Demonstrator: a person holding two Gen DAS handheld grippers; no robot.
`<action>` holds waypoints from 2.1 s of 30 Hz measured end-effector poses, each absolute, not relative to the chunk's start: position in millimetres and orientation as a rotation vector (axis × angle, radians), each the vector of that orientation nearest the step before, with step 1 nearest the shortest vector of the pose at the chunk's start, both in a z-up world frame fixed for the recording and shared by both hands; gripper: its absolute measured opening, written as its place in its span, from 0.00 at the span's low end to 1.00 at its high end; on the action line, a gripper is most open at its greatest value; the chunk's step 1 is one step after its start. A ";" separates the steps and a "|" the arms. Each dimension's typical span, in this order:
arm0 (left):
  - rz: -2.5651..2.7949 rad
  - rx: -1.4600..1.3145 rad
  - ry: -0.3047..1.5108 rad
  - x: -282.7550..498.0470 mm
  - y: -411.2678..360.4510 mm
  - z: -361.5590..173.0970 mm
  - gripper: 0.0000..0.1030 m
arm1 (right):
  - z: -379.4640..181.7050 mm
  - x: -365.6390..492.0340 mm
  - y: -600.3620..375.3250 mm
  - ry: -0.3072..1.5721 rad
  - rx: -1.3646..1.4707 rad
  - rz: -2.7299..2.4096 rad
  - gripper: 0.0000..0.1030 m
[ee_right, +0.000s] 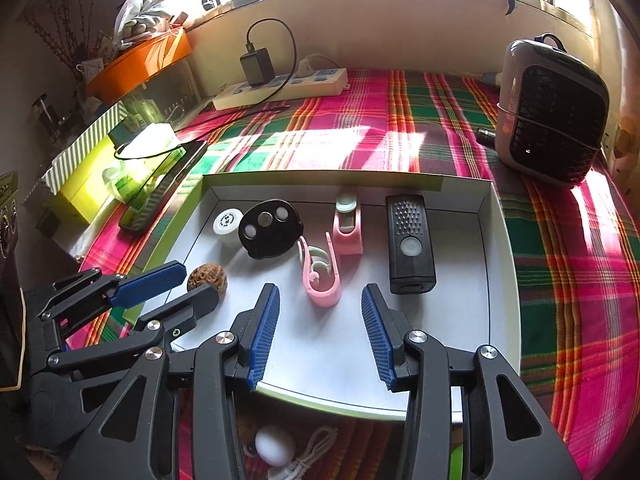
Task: Organize objects
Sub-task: 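Lower the walnut and earphone into the tray and open both grippers, then withdraw both grippers from the tray toward the items on the cloth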
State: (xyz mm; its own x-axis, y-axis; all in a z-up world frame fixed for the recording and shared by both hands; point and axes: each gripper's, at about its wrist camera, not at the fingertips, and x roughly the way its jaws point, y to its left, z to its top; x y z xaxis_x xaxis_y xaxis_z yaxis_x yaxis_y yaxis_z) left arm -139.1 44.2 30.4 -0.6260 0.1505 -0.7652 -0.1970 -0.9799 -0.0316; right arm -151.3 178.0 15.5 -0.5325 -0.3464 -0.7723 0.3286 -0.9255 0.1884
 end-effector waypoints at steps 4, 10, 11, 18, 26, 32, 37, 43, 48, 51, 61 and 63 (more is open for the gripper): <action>2.678 -1.228 0.078 -129.1 44.0 35.7 0.30 | 20.1 -141.2 181.7 -0.041 1.230 -2.469 0.43; 2.690 -1.190 0.051 -114.6 42.1 44.2 0.30 | 29.5 -123.1 188.3 -0.068 1.195 -2.497 0.43; 2.690 -1.183 0.048 -111.4 41.5 45.3 0.30 | 31.2 -119.7 189.3 -0.068 1.189 -2.503 0.43; 2.691 -1.142 -0.005 -87.9 34.2 50.1 0.30 | 37.3 -94.1 198.7 -0.080 1.154 -2.550 0.43; 2.645 -1.122 -0.055 -66.6 29.5 45.7 0.30 | 38.0 -61.1 214.7 -0.084 1.127 -2.634 0.43; 2.589 -1.124 -0.080 -55.3 30.7 36.4 0.30 | 28.0 -39.9 225.9 -0.121 1.167 -2.676 0.43; 2.548 -1.134 -0.089 -49.5 29.7 29.2 0.30 | 14.3 -33.8 223.0 -0.155 1.223 -2.658 0.43; 2.514 -1.136 -0.105 -46.7 30.3 25.4 0.31 | 4.2 -31.0 220.5 -0.139 1.255 -2.648 0.43; 2.500 -1.158 -0.109 -47.5 31.4 19.7 0.31 | 3.1 -31.7 218.1 -0.164 1.234 -2.611 0.43; 2.505 -1.171 -0.114 -48.9 30.1 17.5 0.31 | 2.2 -36.1 209.7 -0.156 1.219 -2.565 0.43; 2.513 -1.205 -0.128 -57.6 27.7 14.5 0.31 | -5.7 -50.7 187.5 -0.056 1.239 -2.518 0.43; 2.502 -1.208 -0.134 -60.3 29.3 13.9 0.31 | -6.5 -53.2 185.2 -0.020 1.252 -2.527 0.43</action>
State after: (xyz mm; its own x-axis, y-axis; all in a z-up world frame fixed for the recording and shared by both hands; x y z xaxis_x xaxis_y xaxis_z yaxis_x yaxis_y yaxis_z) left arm -60.3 29.3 13.9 -0.5707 0.3574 -0.7393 -0.2762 -0.9314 -0.2370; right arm -53.2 185.2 -6.5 -0.5650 -0.2891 -0.7728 0.2766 -0.9488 0.1527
